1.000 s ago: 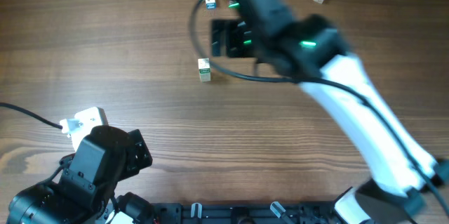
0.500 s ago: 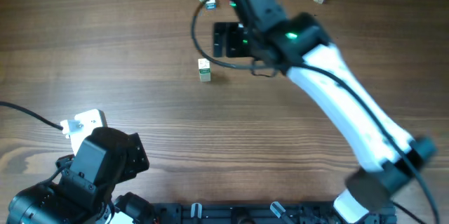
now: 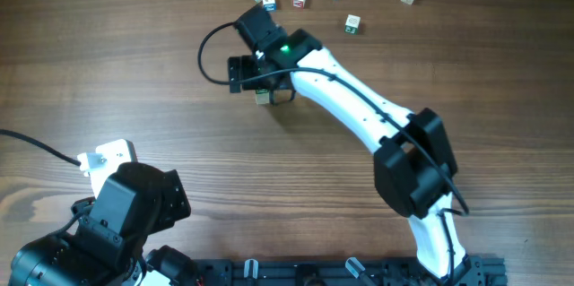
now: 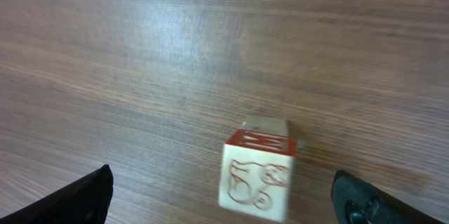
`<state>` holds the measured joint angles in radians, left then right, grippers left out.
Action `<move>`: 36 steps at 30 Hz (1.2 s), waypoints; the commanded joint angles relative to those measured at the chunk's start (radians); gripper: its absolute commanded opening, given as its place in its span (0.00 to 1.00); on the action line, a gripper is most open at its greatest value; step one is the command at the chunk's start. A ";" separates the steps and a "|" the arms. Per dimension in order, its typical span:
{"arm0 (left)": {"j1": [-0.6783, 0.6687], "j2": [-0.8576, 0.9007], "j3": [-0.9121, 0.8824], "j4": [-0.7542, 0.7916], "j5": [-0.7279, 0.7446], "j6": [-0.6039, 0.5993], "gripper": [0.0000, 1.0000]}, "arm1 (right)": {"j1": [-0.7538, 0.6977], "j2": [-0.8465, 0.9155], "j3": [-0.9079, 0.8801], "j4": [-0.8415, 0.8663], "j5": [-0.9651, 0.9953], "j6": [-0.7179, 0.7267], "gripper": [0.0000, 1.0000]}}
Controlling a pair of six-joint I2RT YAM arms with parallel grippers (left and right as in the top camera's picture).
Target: Form a tower
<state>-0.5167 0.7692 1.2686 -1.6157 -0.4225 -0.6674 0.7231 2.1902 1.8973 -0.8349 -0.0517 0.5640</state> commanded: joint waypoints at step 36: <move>0.005 -0.001 -0.002 0.003 -0.020 0.012 1.00 | 0.015 0.119 0.068 -0.034 0.135 -0.008 0.57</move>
<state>-0.5167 0.7692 1.2686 -1.6157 -0.4225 -0.6674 0.7433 2.2982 1.9430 -0.8600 0.0593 0.5751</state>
